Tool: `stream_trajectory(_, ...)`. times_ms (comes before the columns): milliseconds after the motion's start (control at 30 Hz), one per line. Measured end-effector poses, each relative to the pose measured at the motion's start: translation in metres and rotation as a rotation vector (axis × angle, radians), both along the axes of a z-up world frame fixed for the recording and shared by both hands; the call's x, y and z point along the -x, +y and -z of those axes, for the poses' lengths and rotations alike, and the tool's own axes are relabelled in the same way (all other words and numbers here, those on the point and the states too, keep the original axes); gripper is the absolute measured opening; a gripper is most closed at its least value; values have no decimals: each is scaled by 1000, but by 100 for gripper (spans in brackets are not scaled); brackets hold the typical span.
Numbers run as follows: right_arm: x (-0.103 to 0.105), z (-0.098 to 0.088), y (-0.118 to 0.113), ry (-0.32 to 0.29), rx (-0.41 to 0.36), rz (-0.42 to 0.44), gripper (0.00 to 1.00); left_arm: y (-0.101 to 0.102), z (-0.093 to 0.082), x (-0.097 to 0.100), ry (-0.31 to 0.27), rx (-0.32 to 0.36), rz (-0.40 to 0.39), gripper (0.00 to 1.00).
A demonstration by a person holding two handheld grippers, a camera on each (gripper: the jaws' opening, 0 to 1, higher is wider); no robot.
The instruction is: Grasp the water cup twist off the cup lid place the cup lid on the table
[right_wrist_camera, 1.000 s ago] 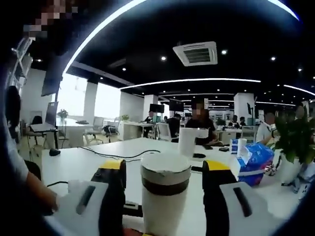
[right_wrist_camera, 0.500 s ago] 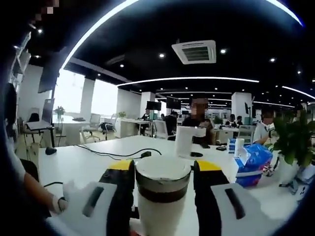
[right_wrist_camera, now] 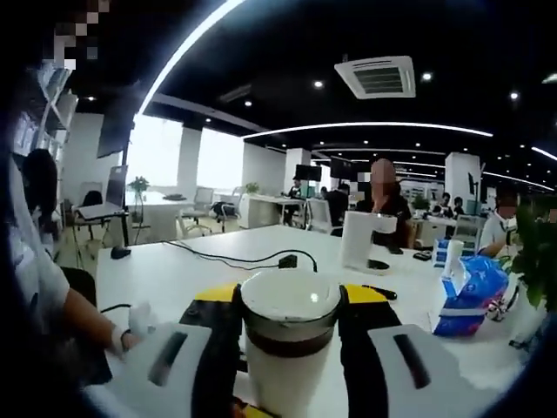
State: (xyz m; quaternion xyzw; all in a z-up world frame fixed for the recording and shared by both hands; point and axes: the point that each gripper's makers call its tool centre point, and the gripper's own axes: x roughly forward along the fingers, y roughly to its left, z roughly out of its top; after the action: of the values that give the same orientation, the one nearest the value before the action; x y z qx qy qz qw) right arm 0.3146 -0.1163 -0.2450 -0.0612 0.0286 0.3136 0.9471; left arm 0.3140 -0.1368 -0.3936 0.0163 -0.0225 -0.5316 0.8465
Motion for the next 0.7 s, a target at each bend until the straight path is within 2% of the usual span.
stream_trajectory(300, 3, 3, 4, 58, 20, -170, 46, -1, 0, 1, -2, -1, 3, 48)
stream_trajectory(700, 7, 5, 9, 76, 73, -379, 46, 0, 0, 2, -1, -1, 5, 48)
